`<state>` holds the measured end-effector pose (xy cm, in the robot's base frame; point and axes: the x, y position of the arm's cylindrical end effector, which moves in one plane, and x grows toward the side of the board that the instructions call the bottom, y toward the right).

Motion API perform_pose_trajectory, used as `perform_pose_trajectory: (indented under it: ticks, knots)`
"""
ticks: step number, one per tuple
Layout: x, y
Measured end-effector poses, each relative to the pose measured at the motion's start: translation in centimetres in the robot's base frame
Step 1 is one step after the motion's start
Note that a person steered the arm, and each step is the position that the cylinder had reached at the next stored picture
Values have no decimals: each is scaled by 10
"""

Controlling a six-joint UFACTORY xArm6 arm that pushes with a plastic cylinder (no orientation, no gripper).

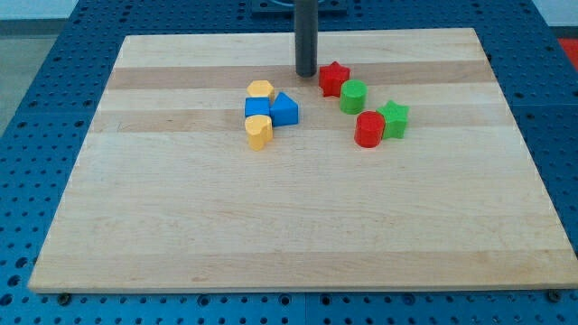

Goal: Push the green circle and red star toward the green star

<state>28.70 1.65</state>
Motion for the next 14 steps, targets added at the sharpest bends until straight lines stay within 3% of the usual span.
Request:
perform_pose_trajectory:
  ticks: [5, 9, 14]
  knots:
    - [62, 59]
    - [72, 59]
    - [177, 60]
